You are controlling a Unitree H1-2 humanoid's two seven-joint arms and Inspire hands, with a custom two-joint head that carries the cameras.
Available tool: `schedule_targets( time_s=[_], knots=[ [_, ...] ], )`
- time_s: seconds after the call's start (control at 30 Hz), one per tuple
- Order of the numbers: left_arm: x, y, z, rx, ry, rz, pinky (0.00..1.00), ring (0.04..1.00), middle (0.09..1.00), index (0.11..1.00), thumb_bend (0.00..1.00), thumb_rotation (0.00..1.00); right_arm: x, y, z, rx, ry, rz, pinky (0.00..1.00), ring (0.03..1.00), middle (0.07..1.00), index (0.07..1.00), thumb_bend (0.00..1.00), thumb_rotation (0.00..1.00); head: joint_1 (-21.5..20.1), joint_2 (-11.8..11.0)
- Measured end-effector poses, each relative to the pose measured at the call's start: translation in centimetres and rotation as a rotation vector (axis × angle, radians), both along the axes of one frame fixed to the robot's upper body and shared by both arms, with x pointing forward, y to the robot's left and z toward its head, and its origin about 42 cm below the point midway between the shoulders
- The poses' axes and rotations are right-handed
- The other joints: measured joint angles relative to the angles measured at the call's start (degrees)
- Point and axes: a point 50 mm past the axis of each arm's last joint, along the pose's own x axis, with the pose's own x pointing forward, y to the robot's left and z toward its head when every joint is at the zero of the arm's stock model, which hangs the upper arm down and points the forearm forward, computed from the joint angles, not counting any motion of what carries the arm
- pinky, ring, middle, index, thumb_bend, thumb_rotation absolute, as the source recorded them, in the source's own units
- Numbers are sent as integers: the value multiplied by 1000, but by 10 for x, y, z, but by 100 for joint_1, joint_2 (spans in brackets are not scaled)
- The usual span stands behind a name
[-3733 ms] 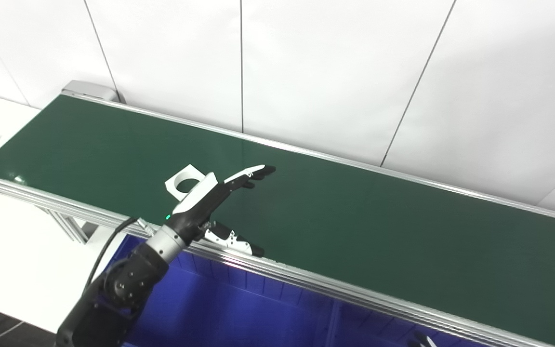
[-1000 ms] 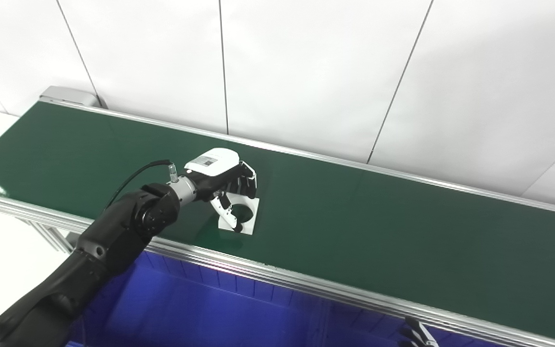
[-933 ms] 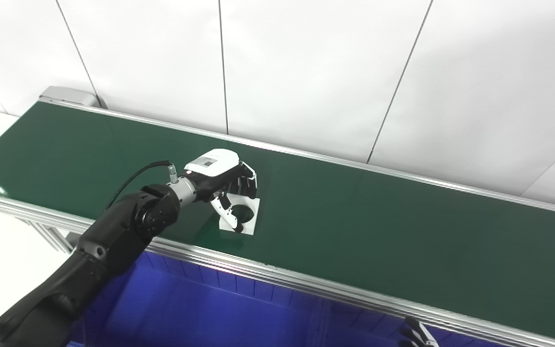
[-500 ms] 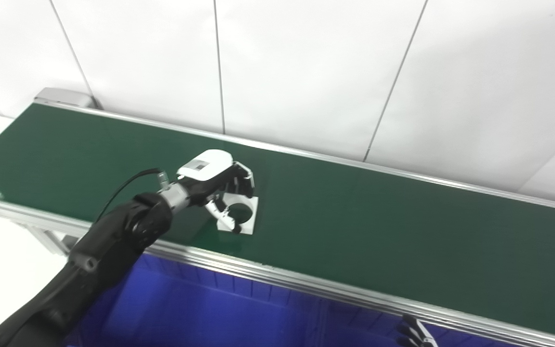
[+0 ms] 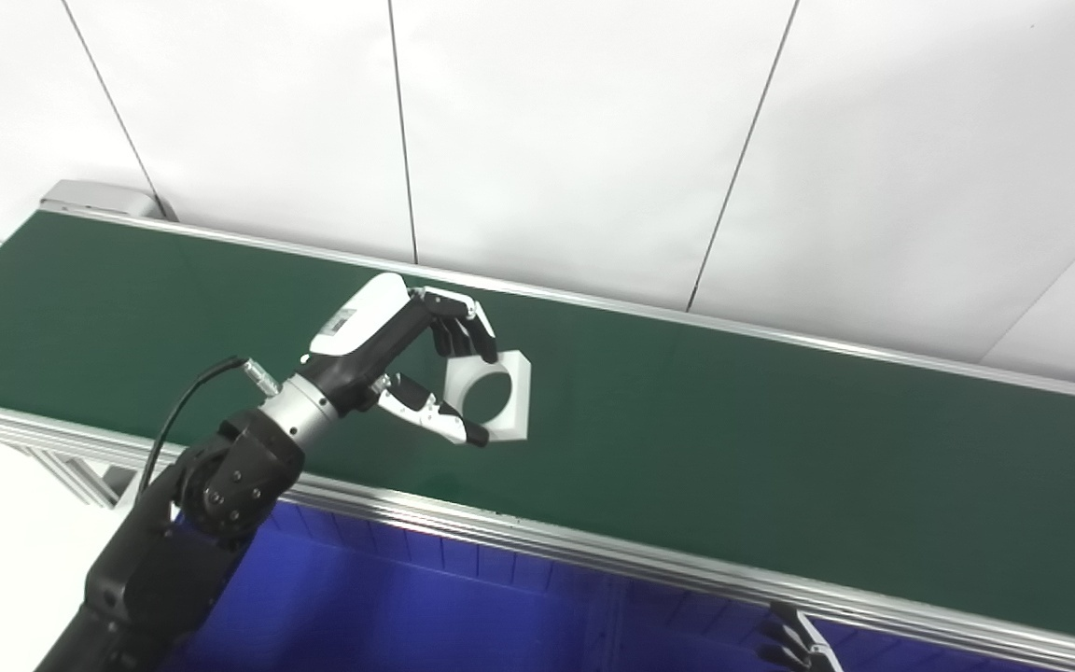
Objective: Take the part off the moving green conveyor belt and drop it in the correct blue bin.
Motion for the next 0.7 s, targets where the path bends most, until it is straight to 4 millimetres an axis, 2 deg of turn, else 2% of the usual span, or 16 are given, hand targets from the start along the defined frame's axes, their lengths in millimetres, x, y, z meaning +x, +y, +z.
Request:
schedule_targets(
  time_s=[0.07, 0.17, 0.2, 0.27, 0.4, 0.6, 0.63, 0.7],
  knots=[
    [-6, -1, 1, -18, 15, 1, 333, 395, 514, 496, 495, 0, 0, 0, 0, 0, -1, 0, 682, 749, 806, 875, 701, 464, 0, 35],
    [-15, -1, 1, -40, 18, -7, 242, 439, 491, 489, 498, 0, 0, 0, 2, -2, -7, 2, 680, 751, 809, 878, 695, 458, 0, 122],
    [-18, -2, -1, -46, 23, -8, 247, 443, 491, 487, 498, 0, 1, 0, 2, -3, -9, 2, 680, 752, 810, 879, 694, 458, 0, 123],
    [-25, -4, -4, -49, 36, -14, 328, 417, 516, 489, 496, 0, 1, 0, 4, 0, -13, 2, 668, 750, 814, 880, 700, 457, -26, 175],
    [-38, -3, -15, -51, 72, -15, 324, 396, 520, 497, 494, 0, 1, 2, 9, 11, -30, -1, 673, 757, 819, 884, 700, 471, -62, 246],
    [-56, -4, -32, -57, 123, -46, 398, 437, 519, 482, 497, 0, 2, 3, 16, 4, -49, 6, 672, 753, 820, 889, 695, 486, -79, 422],
    [-59, -5, -37, -59, 146, -53, 401, 436, 520, 482, 496, 0, 2, 3, 17, 3, -55, 7, 674, 756, 823, 890, 694, 486, -79, 491],
    [-66, -5, -48, -56, 197, -59, 406, 436, 521, 480, 497, 0, 3, 4, 17, 1, -44, 8, 672, 761, 827, 893, 693, 487, -79, 492]
  ],
)
